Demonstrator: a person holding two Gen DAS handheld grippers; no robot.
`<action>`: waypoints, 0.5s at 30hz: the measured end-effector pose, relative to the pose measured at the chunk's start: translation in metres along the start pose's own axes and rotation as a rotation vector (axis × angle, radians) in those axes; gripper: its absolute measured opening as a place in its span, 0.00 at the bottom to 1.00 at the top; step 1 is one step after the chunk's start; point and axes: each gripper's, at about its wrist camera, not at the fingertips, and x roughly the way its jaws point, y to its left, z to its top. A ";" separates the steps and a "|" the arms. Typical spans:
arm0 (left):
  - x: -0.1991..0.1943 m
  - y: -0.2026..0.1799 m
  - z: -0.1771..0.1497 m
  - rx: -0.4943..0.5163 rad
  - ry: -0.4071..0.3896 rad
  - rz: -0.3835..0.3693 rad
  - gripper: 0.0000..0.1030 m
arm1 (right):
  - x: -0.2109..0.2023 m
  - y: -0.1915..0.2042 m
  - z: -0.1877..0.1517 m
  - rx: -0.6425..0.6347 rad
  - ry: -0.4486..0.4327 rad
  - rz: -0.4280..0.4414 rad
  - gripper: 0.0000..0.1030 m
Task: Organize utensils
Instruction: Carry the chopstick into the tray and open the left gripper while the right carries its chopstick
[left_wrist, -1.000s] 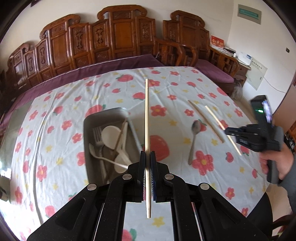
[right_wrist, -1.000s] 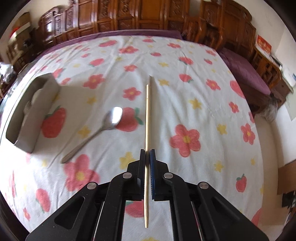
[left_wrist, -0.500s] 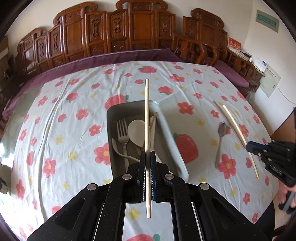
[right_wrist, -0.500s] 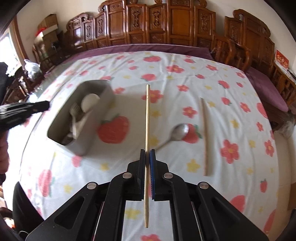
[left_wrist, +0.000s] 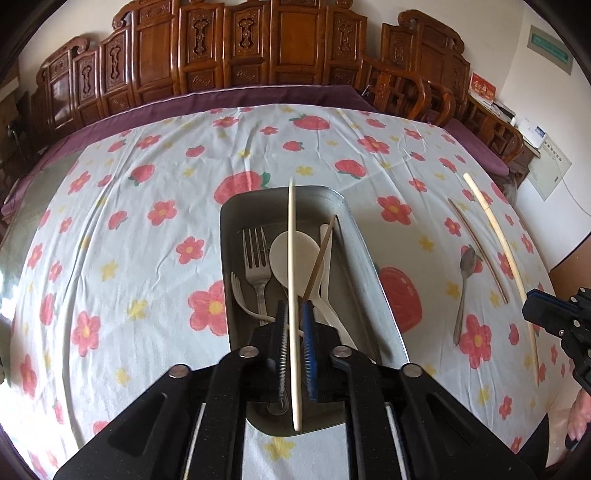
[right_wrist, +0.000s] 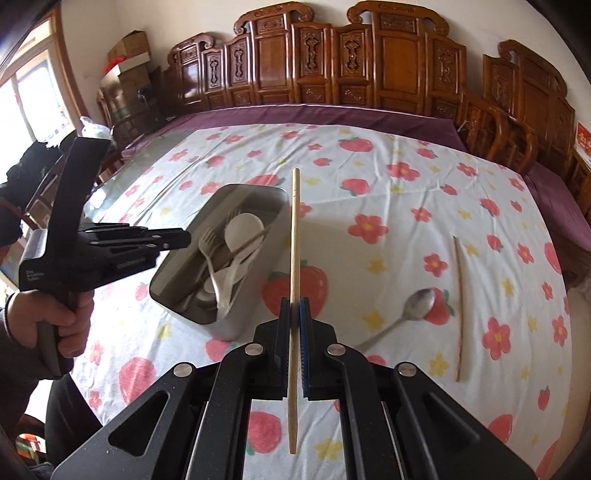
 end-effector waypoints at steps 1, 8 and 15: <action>0.001 0.001 -0.001 -0.001 -0.001 0.002 0.16 | 0.001 0.002 0.001 -0.002 0.000 0.003 0.06; -0.005 0.010 -0.007 0.003 -0.011 0.026 0.19 | 0.017 0.016 0.013 -0.017 0.005 0.025 0.06; -0.026 0.027 -0.017 0.000 -0.044 0.062 0.27 | 0.044 0.043 0.035 -0.025 0.008 0.083 0.06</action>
